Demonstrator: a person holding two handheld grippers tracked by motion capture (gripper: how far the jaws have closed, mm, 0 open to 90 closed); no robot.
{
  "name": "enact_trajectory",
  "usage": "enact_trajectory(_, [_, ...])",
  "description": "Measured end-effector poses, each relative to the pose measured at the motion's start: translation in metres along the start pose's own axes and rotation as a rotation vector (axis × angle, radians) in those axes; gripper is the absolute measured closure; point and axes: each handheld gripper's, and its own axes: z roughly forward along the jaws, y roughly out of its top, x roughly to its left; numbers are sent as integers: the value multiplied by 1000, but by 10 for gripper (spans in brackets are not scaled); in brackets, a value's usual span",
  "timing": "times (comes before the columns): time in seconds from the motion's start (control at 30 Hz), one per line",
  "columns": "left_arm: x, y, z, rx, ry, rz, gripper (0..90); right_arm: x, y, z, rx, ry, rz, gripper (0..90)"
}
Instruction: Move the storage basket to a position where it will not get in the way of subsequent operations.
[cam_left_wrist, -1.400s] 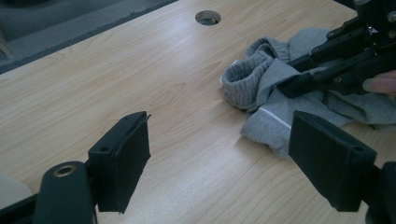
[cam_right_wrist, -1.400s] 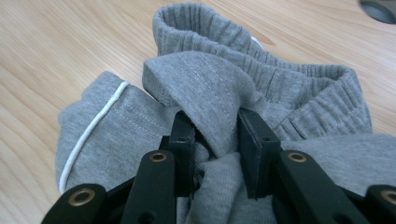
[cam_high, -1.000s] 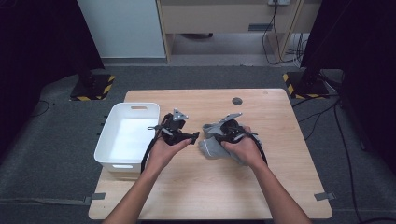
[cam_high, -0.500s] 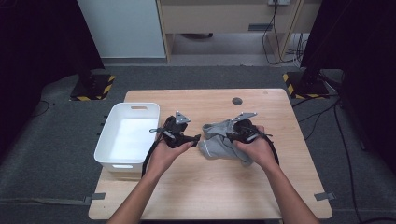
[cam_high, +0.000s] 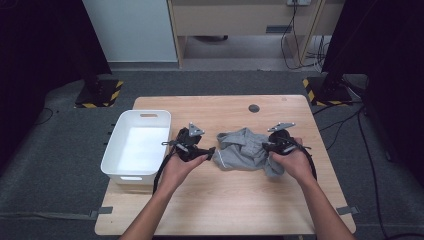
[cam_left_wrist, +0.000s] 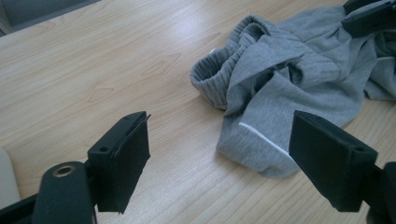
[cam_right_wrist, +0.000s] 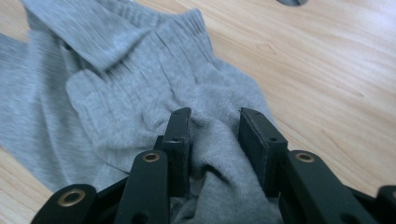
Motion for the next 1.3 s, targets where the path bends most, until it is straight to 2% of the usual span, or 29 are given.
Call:
enact_trajectory(0.1, [1, -2, -2, -3, 3, -7, 196, -2, 0, -1, -5, 2, 8, 617])
enact_trajectory(0.27, [-1, -3, -3, 1, 6, -3, 196, 10, 9, -10, -52, 4, -9, 535])
enact_trajectory(0.4, [-3, -4, -1, 7, 4, 1, 196, 21, 16, -13, -81, 18, -26, 527])
enact_trajectory(0.53, [-4, -4, 2, 11, 0, 2, 196, 30, 21, -12, -100, 53, -54, 538])
enact_trajectory(0.7, [-5, -4, 4, 14, 0, 3, 195, 39, 23, -6, -89, 79, -78, 528])
enact_trajectory(0.93, [-4, -6, 5, 15, 2, 1, 195, 46, 21, 3, -63, 103, -87, 434])
enact_trajectory(1.03, [-4, -6, 7, 16, 1, -1, 195, 49, 17, 9, -42, 101, -91, 395])
enact_trajectory(1.13, [-5, -6, 8, 20, 1, -1, 195, 52, 13, 17, -13, 108, -99, 304])
enact_trajectory(1.23, [-6, -6, 9, 23, -1, 5, 195, 52, 6, 25, 8, 92, -117, 264])
enact_trajectory(1.3, [-7, -6, 9, 24, -1, 4, 195, 51, 3, 29, 16, 87, -120, 275])
